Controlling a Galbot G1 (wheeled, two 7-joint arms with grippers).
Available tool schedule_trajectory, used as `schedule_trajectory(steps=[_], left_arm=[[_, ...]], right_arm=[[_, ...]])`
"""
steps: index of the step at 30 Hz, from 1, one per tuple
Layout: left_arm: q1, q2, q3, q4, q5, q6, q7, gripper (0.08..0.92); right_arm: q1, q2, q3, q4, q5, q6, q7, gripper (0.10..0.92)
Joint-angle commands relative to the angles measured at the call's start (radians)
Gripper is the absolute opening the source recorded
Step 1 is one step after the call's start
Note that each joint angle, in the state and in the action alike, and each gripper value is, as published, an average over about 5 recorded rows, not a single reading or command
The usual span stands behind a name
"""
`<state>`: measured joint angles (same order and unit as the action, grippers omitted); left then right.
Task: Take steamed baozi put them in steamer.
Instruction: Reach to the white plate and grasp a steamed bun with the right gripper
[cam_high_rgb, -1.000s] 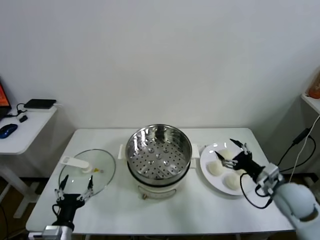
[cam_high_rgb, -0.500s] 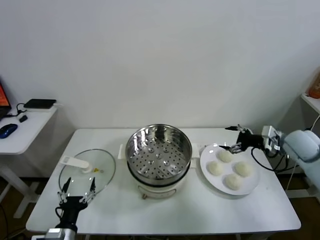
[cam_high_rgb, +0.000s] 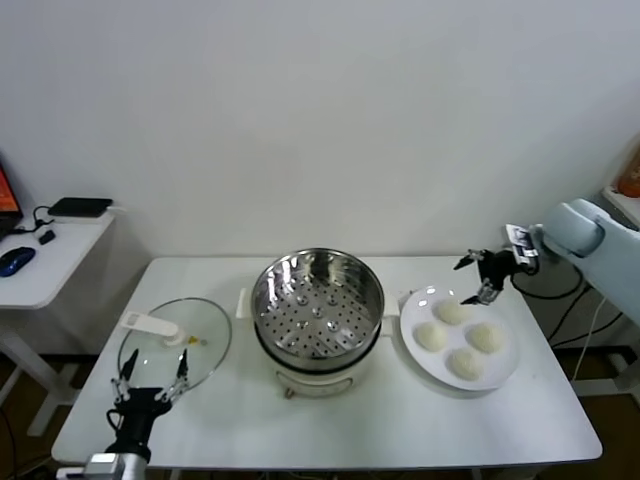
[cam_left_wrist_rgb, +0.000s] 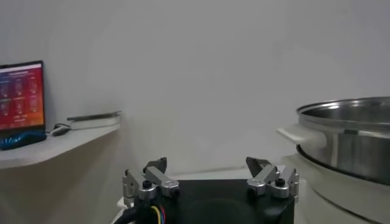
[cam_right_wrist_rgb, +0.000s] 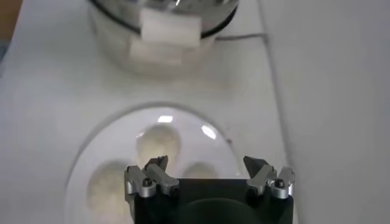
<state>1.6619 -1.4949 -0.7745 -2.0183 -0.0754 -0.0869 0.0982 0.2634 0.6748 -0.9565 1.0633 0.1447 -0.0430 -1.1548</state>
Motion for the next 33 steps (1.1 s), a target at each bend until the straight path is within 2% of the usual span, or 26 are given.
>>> schedule_trajectory(steps=[1,16,33], left_arm=[[0.0,0.004,-0.001,-0.003,-0.006,0.002,-0.001,0.823],[-0.002,0.017,-0.02,-0.001,-0.028,0.005,-0.005,0.823],[0.01,0.027,-0.032,-0.002,-0.037,0.0,-0.01,0.823]], right_arm=[[0.158,0.112,-0.172,-0.171,-0.09,0.058,-0.068,0.823],[-0.041,0.29,0.055,-0.418,-0.291,0.165,-0.039,0.823],[-0.176,0.335,0.177,-0.463,-0.349,0.168,-0.013,0.823]])
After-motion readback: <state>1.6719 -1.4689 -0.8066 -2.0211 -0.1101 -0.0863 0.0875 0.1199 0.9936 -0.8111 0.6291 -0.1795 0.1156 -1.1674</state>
